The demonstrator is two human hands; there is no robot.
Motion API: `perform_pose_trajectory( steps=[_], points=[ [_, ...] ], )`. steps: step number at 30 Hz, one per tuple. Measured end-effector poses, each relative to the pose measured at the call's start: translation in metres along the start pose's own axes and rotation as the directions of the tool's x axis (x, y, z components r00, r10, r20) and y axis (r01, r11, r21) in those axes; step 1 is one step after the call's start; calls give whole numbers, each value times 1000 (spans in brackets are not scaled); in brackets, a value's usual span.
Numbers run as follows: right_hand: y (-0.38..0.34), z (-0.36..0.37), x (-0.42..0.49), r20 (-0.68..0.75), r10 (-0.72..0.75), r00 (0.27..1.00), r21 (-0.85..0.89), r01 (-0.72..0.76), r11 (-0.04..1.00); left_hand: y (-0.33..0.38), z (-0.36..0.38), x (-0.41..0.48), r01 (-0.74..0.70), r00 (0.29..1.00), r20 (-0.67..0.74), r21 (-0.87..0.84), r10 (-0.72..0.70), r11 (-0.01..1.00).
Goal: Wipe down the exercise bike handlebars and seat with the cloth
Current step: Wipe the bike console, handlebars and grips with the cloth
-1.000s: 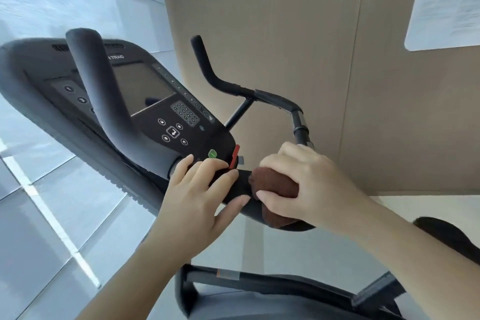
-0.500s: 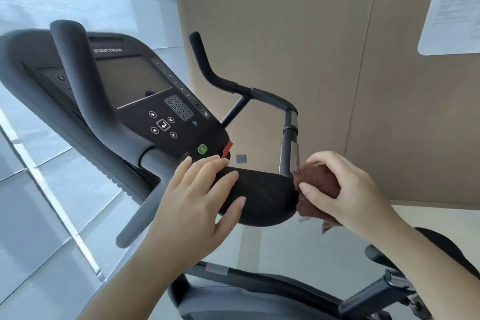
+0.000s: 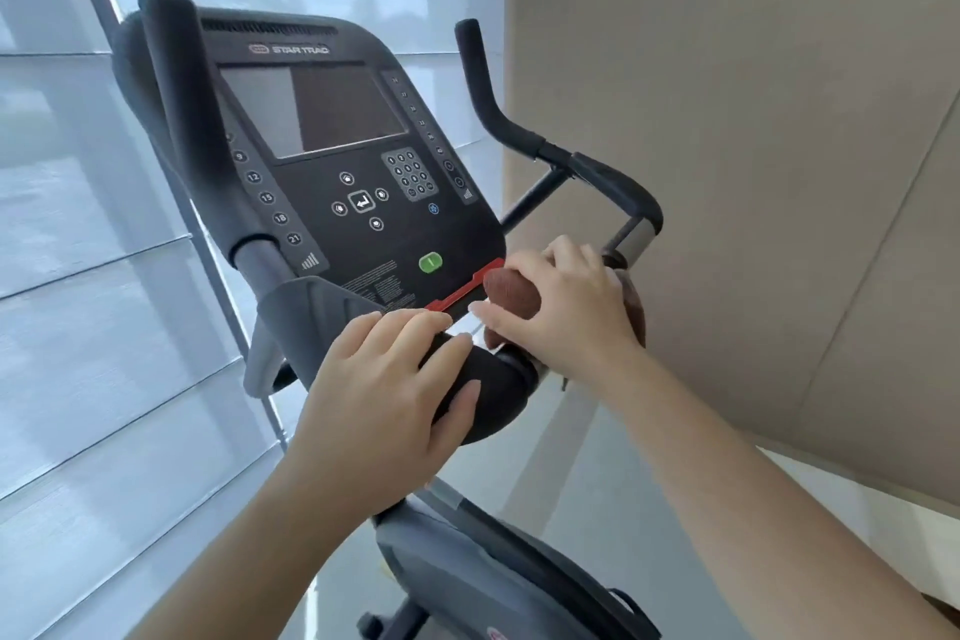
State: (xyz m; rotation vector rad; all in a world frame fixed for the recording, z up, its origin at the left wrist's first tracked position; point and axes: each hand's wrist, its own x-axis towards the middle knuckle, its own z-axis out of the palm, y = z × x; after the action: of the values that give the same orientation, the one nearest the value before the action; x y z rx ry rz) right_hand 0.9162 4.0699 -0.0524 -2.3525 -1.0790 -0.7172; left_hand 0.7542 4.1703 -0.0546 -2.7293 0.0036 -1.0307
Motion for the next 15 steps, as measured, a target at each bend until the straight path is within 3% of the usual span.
perform_pose_trajectory(
  steps=[6,8,12,15],
  points=[
    [-1,7,-33,-243,-64,968,206,116,972,10,4,-3,59,997,-49,41,-56,997],
    [18,8,-16,-173,-87,981,160,115,980,11,3,-3,59,997,-49,50,-57,997],
    [72,5,27,79,113,990,204,-127,971,14,4,-5,72,994,-82,55,-68,996],
    [57,8,17,7,76,997,207,-76,975,14,8,-3,85,990,-118,47,-79,995]
  ],
)
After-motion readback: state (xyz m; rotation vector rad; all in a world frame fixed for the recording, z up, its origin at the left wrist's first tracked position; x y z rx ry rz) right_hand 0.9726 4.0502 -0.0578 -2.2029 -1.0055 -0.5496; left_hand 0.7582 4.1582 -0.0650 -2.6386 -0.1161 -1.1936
